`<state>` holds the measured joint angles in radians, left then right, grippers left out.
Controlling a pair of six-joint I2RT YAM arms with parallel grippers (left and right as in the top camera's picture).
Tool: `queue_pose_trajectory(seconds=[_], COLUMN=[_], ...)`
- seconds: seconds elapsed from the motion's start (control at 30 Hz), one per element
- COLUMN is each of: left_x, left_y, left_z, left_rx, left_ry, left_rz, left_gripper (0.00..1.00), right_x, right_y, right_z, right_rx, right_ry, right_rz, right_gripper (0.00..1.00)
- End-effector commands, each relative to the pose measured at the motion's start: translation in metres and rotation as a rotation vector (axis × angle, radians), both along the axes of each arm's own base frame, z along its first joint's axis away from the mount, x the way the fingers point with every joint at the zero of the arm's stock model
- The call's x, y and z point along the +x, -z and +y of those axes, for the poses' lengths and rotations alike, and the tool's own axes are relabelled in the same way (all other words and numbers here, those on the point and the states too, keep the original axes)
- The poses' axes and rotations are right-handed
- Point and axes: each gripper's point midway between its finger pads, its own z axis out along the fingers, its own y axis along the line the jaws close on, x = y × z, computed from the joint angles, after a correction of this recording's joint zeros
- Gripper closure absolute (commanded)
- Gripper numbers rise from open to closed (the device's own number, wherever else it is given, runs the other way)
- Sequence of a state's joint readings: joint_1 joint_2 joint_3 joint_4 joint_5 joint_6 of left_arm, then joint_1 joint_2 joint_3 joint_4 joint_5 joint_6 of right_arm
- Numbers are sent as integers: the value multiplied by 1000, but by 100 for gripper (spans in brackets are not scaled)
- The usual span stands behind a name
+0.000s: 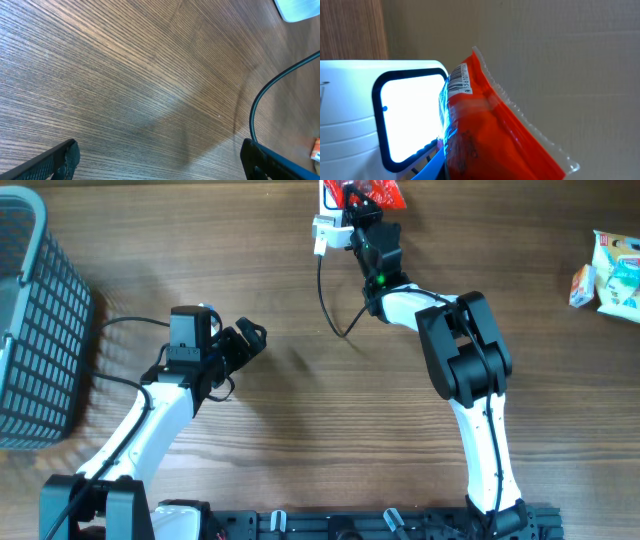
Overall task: Scan the item barcode
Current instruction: 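Raise the red snack bag to the white scanner with the right gripper, then carry the red bag right and drop it at the table's right edge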
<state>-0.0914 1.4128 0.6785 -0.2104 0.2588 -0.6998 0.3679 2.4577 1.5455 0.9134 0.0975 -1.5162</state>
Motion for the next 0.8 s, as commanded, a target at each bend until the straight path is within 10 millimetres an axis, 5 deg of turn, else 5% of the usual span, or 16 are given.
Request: queue_pose_trajectory(seconds=[0.0, 0.17, 0.27, 0.37, 0.5, 0.63, 0.77], left_x=[2, 2, 2, 2, 2, 2, 2], left_y=[-2, -2, -2, -2, -2, -2, -2], left_z=[2, 2, 2, 2, 2, 2, 2], left_rx=[13, 12, 13, 13, 12, 13, 13], left_ry=[4, 3, 4, 4, 3, 4, 4], left_rz=[-13, -13, -13, -13, -13, -13, -13], left_gripper=[0, 0, 0, 0, 0, 0, 0], right_x=[5, 10, 19, 27, 24, -1, -37], right_y=[-32, -40, -44, -45, -46, -42, -38], right_z=[2, -18, -55, -114, -218, -325, -407], right_rx=[26, -62, -74, -44, 114, 260, 273], right_ry=[10, 78, 194, 369, 668, 989, 1250], right_rz=[-88, -142, -155, -146, -153, -187, -216], right_gripper=[96, 96, 96, 96, 96, 95, 96])
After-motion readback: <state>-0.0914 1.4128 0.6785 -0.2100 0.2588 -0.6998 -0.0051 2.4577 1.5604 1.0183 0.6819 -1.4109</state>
